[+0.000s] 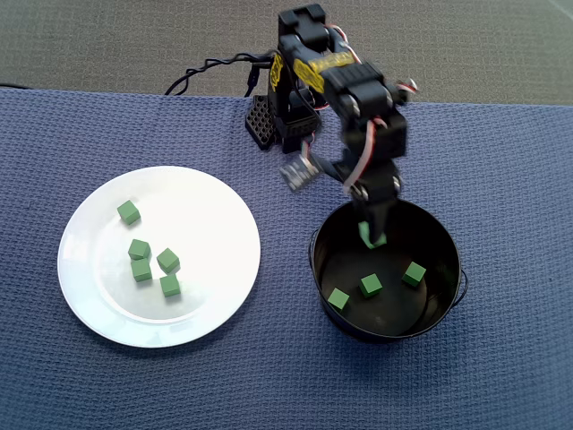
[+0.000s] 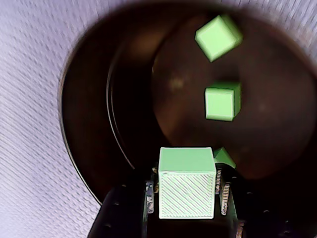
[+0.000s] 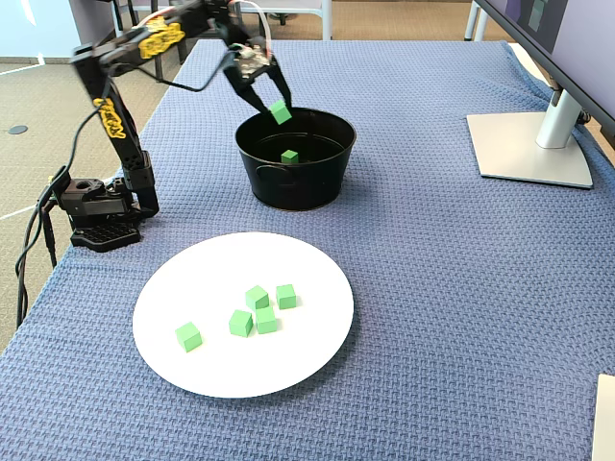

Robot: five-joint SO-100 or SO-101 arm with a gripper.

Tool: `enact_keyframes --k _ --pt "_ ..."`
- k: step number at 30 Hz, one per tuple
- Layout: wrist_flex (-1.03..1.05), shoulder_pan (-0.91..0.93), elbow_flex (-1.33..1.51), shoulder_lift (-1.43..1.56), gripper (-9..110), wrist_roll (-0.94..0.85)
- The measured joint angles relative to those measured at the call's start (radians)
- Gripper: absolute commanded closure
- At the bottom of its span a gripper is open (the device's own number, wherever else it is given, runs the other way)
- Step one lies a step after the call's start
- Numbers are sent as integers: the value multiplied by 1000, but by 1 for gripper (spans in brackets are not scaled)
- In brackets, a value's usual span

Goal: Pick up the green cubes from the white plate and place them in the black recipient

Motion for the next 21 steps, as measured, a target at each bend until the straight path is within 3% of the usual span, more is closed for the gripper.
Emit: enact_keyframes --k 3,6,8,14,18,21 --pt "-8 -14 -72 -140 100 6" --pt "-23 -28 -91 -233 63 0" --pt "-23 -38 -92 -245 57 -21" --pt "-6 -23 -74 -170 59 -78" --pt "41 74 -58 -40 71 -115" --pt "109 193 -35 41 87 -187"
